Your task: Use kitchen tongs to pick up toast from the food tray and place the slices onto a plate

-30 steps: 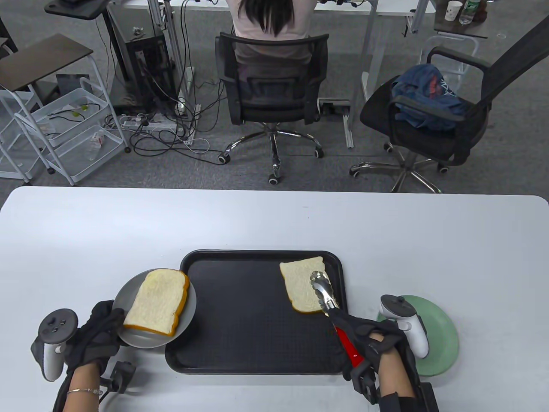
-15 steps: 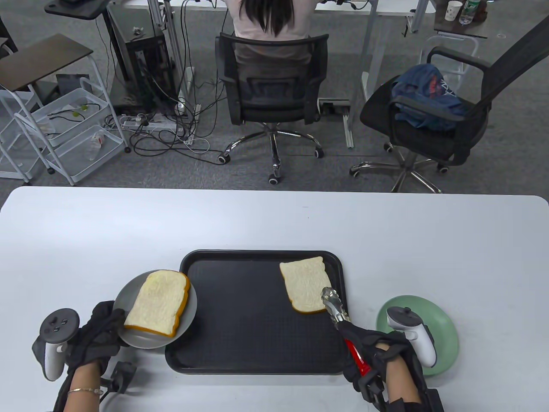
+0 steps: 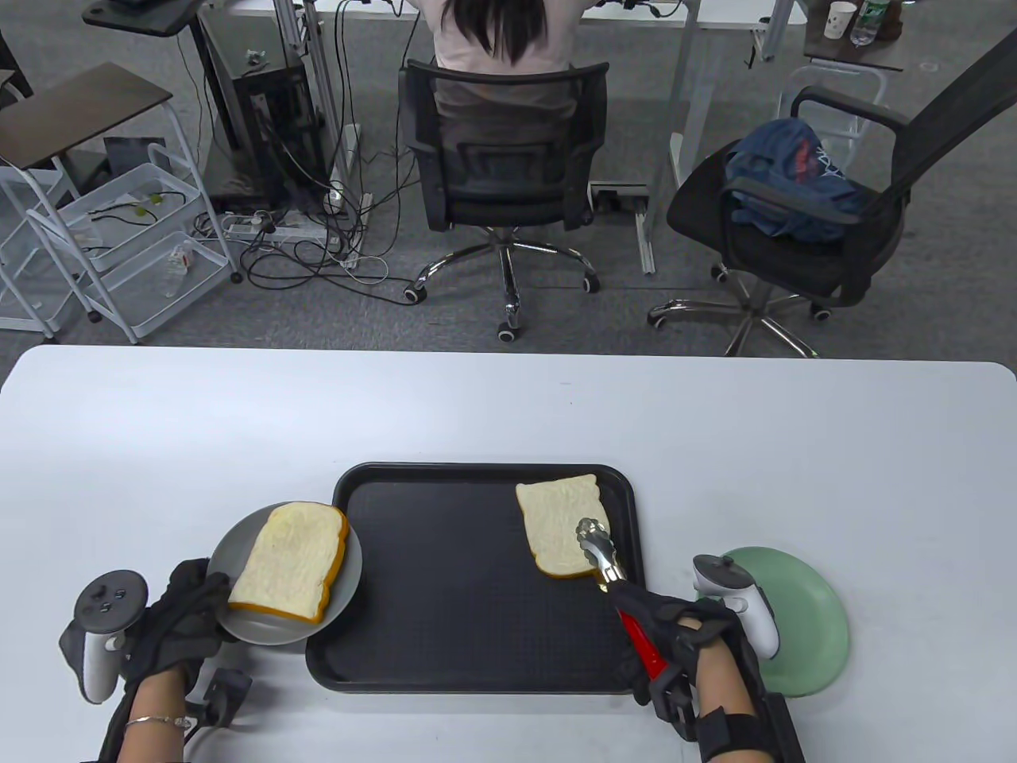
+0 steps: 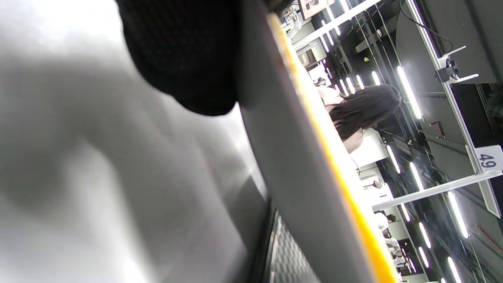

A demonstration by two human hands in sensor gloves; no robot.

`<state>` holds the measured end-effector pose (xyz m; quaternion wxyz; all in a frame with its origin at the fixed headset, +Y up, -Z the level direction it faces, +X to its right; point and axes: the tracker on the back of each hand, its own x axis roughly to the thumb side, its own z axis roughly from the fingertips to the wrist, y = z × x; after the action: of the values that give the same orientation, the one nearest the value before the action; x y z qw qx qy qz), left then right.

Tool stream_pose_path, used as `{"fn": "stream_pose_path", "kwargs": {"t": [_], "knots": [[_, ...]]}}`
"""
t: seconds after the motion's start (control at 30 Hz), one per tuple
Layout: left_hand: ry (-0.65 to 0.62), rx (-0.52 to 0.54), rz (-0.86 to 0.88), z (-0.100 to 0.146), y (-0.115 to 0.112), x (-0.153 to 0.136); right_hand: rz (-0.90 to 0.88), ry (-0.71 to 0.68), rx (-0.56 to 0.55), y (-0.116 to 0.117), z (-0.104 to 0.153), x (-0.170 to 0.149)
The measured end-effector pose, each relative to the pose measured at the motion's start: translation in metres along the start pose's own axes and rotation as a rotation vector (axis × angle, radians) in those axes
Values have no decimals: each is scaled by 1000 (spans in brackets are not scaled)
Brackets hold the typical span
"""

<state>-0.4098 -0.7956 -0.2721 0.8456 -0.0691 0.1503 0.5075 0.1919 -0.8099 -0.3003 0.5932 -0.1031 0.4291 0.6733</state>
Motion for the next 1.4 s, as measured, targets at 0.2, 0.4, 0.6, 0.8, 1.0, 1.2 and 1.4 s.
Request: {"fn": "stream_pose_path", "kwargs": {"t": [0.2,0.4,0.6,0.8,1.0,1.2,1.4], "knots": [[-5,-2,-1,0,0,1,14,10,-18,0,-9,3],[-4,-9,7,-1,-1,1,47,7,-44,1,-18,1],[-9,-22,12,-1,-2,2,66,-43,-57,4,-17,2],[-23,-42,25,-1,-6,4,68,-135,-38,17,-3,19],[-30,-49,37,-2,-6,5,104,-230,44,48,10,51],[-40,-62,47,-2,-8,5,197,-303,167,101,10,93],[-48,-70,51,-2,-10,5,290,-330,326,159,-10,116]]}}
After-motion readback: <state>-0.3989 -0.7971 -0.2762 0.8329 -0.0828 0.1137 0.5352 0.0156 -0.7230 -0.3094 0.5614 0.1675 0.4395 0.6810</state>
